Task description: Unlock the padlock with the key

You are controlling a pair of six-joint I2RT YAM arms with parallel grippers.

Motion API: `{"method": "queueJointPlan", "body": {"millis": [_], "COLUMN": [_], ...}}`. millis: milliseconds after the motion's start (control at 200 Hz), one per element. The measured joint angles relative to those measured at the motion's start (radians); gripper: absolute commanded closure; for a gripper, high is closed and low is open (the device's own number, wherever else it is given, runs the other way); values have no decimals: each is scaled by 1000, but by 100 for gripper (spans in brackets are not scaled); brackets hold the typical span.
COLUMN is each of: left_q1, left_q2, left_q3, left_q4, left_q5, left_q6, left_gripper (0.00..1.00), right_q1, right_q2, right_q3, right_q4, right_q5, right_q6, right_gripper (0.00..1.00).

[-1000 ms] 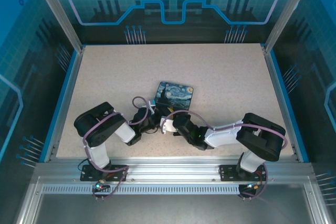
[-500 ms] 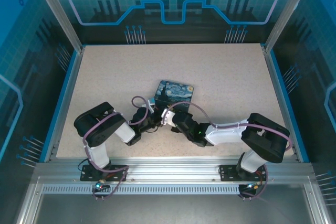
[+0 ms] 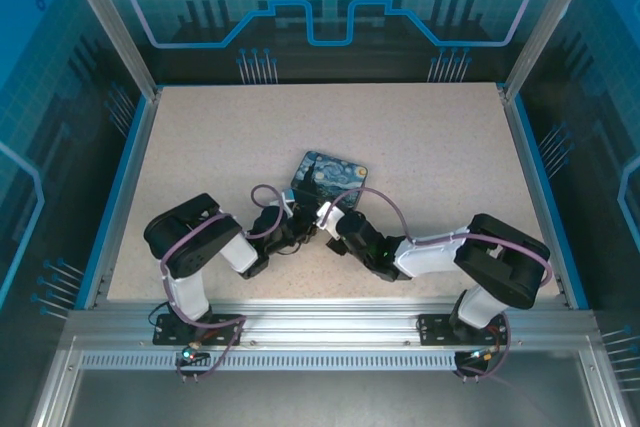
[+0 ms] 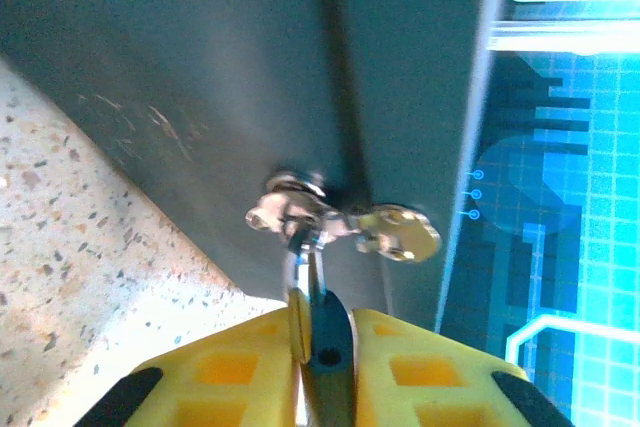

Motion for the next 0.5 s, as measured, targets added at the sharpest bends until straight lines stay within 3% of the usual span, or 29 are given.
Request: {"method": "queueJointPlan", "body": {"millis": [325,500], "left_q1": [-3,6], "left_q2": [-23,-71], "left_q3": [-63,-112], "left_q4": [-18,-32], "left_q5": [5,-2], "left_q6": [45,63], "left_gripper": [54,51], "right_q1": [-19,-29], "right_q2": [48,53], "right_q3": [0,-3], "right_q4": [5,22], "right_q5": [-8,-41], "right_q6": [111,185], "right_gripper": [100,100]}}
